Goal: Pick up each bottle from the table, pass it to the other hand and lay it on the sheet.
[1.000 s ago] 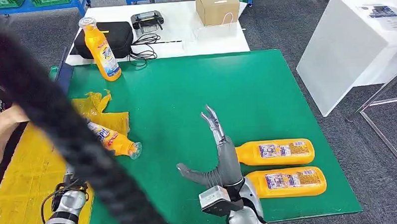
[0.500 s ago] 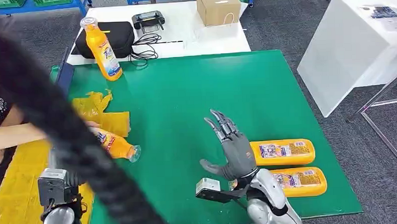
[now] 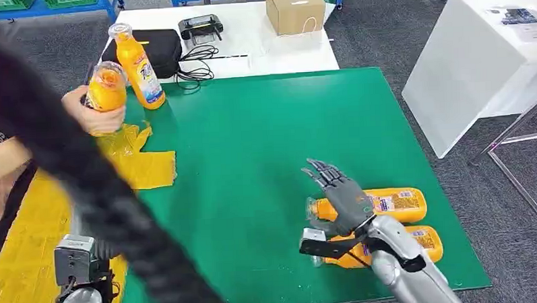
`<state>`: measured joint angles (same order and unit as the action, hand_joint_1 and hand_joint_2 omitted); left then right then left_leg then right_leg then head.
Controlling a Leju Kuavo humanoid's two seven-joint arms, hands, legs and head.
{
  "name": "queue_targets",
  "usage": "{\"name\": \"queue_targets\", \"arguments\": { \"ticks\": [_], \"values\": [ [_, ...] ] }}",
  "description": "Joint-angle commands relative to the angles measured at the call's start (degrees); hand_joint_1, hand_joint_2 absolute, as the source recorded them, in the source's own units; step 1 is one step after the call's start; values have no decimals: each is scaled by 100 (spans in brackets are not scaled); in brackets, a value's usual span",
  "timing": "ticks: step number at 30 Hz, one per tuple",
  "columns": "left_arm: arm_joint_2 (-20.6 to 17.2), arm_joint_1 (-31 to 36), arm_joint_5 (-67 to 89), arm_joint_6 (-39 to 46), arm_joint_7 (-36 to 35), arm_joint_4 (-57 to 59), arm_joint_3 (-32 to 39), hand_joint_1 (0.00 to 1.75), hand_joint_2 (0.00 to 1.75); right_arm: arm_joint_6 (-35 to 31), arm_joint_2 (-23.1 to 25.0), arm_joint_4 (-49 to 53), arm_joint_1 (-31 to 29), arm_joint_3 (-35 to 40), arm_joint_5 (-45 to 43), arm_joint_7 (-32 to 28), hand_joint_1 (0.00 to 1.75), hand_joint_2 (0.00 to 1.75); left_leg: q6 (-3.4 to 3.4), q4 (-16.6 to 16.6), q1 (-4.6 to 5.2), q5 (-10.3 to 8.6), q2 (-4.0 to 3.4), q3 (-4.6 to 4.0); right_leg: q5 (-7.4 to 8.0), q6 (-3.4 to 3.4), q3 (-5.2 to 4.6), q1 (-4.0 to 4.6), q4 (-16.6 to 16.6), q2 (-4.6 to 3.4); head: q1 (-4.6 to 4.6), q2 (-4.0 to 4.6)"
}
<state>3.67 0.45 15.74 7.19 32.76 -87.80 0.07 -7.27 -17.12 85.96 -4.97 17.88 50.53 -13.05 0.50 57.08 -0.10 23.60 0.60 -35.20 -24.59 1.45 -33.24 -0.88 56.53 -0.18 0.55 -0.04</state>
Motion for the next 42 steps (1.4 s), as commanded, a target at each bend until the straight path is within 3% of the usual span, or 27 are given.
{"name": "queue_targets", "arguments": {
  "ticks": [1,6,10,17,21,23,27,35,36,38,42],
  "values": [
    [26,89,-141,-183,82,494,-214,0,175,761,-1177,-1020,-241,-495,-435,-363,0,175,2,-1,-3,6,17,21,-9,-1,32,4,-11,23,0,0],
    [84,-204,-148,-243,81,114,-415,0,175,711,-1362,-432,704,-984,-504,-405,0,175,1,2,-10,17,44,33,-24,-3,57,4,-20,50,-2,0],
    [94,14,-192,-234,77,316,-420,0,175,841,-1261,-771,294,-894,-477,-438,0,175,6,4,-2,13,7,15,-15,10,20,-4,-6,10,-2,0],
    [93,-64,-255,-240,74,206,-477,0,175,927,-1345,-899,255,-937,-480,-366,0,175,15,4,-7,19,0,23,-17,13,28,2,-11,8,-2,0],
    [97,-113,-289,-272,59,161,-508,0,175,738,-1284,-1169,46,-823,-11,8,0,175,15,4,-9,24,-16,29,-15,13,35,5,-15,-9,-2,0],
    [116,-111,-292,-289,27,164,-550,0,175,473,-1180,-1534,-205,-589,732,398,0,175,15,1,-4,18,-15,21,-11,15,25,0,-12,-9,-2,0],
    [116,-109,-290,-288,17,165,-568,0,175,428,-1118,-1660,-274,-551,792,387,0,175,13,1,-12,22,-20,32,-11,11,38,8,-18,-13,0,0],
    [139,-89,-275,-309,-63,167,-669,0,175,0,-691,-2507,-707,-140,1937,988,0,175,12,-1,-12,23,-25,36,-10,11,40,9,-19,-18,-2,0],
    [140,-95,-278,-313,-70,160,-676,0,175,0,-670,-2563,-733,-119,1969,990,3,175,13,-1,-11,19,-23,30,-8,12,33,8,-18,-16,-4,0],
    [145,-113,-293,-332,-84,133,-705,0,175,-41,-595,-2683,-782,-83,2007,966,28,175,11,1,-19,28,-29,52,-12,8,57,18,-25,-19,-2,0],
    [145,-111,-293,-332,-84,131,-708,0,175,-41,-577,-2696,-794,-76,2008,965,28,175,13,0,-13,17,-18,44,-9,11,49,15,-18,-6,-2,0]
  ]
}}
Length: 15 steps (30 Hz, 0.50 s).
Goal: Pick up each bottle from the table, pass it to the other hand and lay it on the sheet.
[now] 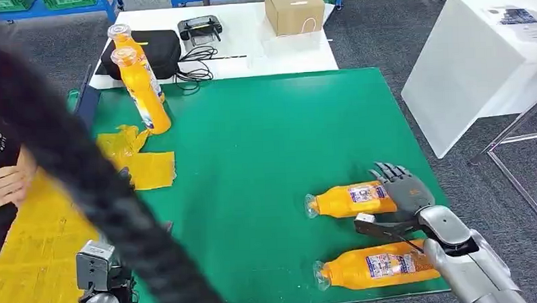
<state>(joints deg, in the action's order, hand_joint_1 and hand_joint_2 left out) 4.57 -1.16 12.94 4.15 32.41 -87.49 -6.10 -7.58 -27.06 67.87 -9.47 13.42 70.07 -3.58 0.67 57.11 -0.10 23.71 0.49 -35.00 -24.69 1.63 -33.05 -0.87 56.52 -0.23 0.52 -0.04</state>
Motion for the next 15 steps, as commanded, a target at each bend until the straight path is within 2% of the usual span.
{"name": "queue_targets", "arguments": {
  "ticks": [1,3,6,10,13,15],
  "values": [
    [56,51,-13,-28,-49,101,-92,0,175,-10,417,-886,-344,370,54,18,47,175,-5,-1,-19,10,-12,31,1,-9,41,20,-21,-4,2,0],
    [53,63,-29,-41,-52,114,-95,0,175,-20,441,-931,-379,372,28,-28,136,175,-3,-3,-9,6,-10,25,1,-6,30,11,-14,-5,0,0],
    [51,85,-81,-70,-51,146,-118,0,175,-87,526,-987,-455,373,-168,-214,152,175,-4,-2,-12,8,-16,29,3,-5,35,13,-15,-11,0,0],
    [53,83,-81,-70,-51,147,-121,0,175,-79,535,-981,-474,379,-161,-205,152,175,-6,-2,-14,9,-12,35,3,-6,40,15,-16,-7,0,0],
    [52,77,-139,-150,-43,129,-157,0,175,-308,645,-799,-417,277,-377,-331,171,175,-4,-2,-8,4,-6,29,3,-3,32,9,-11,-2,0,0],
    [69,57,-135,-169,-43,69,-213,0,175,-425,762,-604,-385,249,-393,-300,173,175,-5,-2,-11,7,-8,32,2,-4,34,12,-13,-4,0,0]
  ]
}}
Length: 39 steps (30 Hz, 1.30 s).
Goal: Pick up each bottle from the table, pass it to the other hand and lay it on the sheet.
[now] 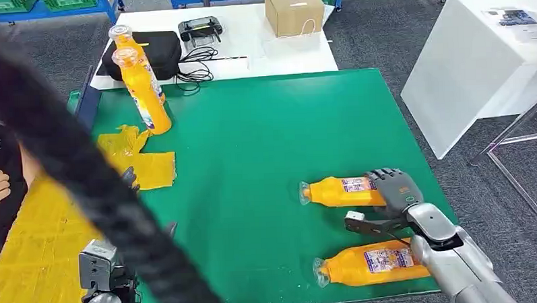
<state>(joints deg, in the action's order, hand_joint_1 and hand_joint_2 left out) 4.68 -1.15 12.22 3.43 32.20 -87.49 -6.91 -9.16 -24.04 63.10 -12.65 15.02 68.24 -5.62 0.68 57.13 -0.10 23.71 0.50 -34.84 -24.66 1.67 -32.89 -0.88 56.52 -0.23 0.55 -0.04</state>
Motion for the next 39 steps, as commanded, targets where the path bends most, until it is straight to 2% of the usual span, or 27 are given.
{"name": "queue_targets", "arguments": {
  "ticks": [1,4,5,6,7,9,13,16,21,25,27,31,34,39],
  "values": [
    [58,59,-52,-115,-32,56,-176,0,175,-374,537,-16,-41,41,-212,-68,173,175,-5,-3,-8,6,-9,12,-1,-6,13,9,-9,-5,-2,0],
    [87,29,-40,-216,-103,-17,-320,0,175,-809,924,513,106,-150,-267,-9,161,175,-5,-1,-9,7,-12,10,-1,-7,11,10,-7,-8,-2,0],
    [91,12,-7,-228,-123,-39,-368,0,175,-964,1136,769,198,-280,-495,-78,171,175,-7,0,-12,11,-15,15,-3,-9,15,13,-8,-10,-2,0],
    [102,-1,39,-223,-141,-57,-425,0,175,-1081,1381,1103,316,-385,-836,-190,168,175,-9,2,-16,17,-20,21,-6,-13,21,18,-9,-13,-2,0],
    [110,-1,53,-221,-147,-63,-461,0,175,-1133,1519,1340,400,-426,-1004,-224,175,175,-9,2,-14,14,-21,14,-5,-11,14,16,-7,-14,0,0],
    [115,19,80,-208,-156,-52,-536,0,175,-1232,1796,1795,545,-452,-1354,-308,175,175,-7,1,-9,8,-13,-2,-3,-8,-1,11,0,-11,-2,0],
    [109,29,86,-201,-159,-44,-541,0,175,-1231,1771,1840,568,-464,-1366,-286,175,175,-5,0,-8,4,-3,-7,-5,-4,-6,9,1,-1,-4,0],
    [116,53,89,-201,-160,-10,-607,0,175,-1335,2093,2055,643,-616,-2137,-696,175,175,-4,3,-13,9,0,-2,-8,-6,4,15,-3,3,0,0],
    [100,136,100,-239,-170,115,-867,0,175,-1539,2605,2414,809,-538,-2816,-921,175,175,-7,4,-13,11,-4,-4,-10,-9,2,15,0,0,-2,0],
    [100,136,100,-239,-170,115,-867,0,175,-1539,2605,2414,809,-538,-2816,-921,175,175,-6,-1,-8,5,4,-8,-9,-7,-3,9,-1,6,-2,0],
    [85,172,91,-245,-185,154,-895,0,175,-1546,2751,2377,837,-524,-3098,-1043,175,175,-6,1,-11,8,1,-3,-10,-8,2,13,-2,5,-2,0],
    [51,324,43,-284,-221,261,-1050,0,175,-1257,3078,1826,771,23,-3449,-1145,175,175,-5,-3,-11,5,-3,-3,-6,-7,-1,12,-5,-1,-2,0],
    [48,525,-41,-295,-262,270,-1237,0,175,-1139,3309,998,560,484,-3636,-1232,175,175,-8,-6,-16,9,-15,10,-5,-11,10,18,-11,-9,-2,0],
    [1,758,-154,-272,-342,246,-1589,0,175,-1129,3478,290,302,1143,-3879,-1412,175,175,-7,-4,-16,5,-12,0,-3,-8,1,18,-6,-9,0,0]
  ]
}}
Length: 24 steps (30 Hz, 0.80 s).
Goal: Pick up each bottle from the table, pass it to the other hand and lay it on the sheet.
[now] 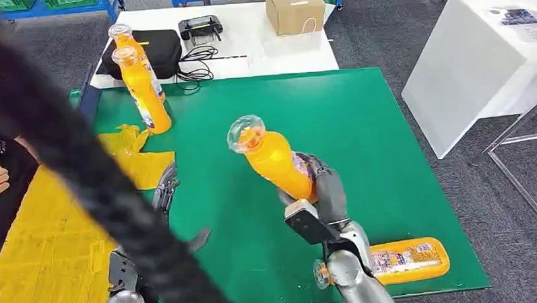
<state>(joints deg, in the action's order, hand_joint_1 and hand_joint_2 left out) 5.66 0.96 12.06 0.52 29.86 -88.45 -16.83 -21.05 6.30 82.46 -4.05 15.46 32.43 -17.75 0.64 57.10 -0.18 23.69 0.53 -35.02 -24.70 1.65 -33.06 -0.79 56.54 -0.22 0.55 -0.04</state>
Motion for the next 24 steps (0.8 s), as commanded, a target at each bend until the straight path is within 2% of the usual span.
{"name": "queue_targets", "arguments": {
  "ticks": [1,6,13,24],
  "values": [
    [-80,597,-159,20,-121,341,-658,0,175,88,442,-1678,-578,1212,-285,-213,175,175,-4,-2,-5,3,-13,13,1,-4,12,6,-6,-9,0,0],
    [-62,680,-190,15,-145,333,-771,0,175,120,433,-1671,-592,1361,-279,-212,175,175,-4,-2,-7,6,-4,19,-3,-5,23,8,-9,1,0,0],
    [-48,912,-411,36,-190,559,-996,0,175,238,429,-1667,-772,1955,-381,-296,175,175,-5,1,-7,7,-9,16,-2,-7,20,8,-6,-3,-2,0],
    [-61,1007,-562,-91,-178,634,-1095,0,175,213,394,-1637,-833,2069,-487,-347,175,175,-3,-1,-4,4,-2,12,-3,-4,16,5,-6,4,-2,0]
  ]
}}
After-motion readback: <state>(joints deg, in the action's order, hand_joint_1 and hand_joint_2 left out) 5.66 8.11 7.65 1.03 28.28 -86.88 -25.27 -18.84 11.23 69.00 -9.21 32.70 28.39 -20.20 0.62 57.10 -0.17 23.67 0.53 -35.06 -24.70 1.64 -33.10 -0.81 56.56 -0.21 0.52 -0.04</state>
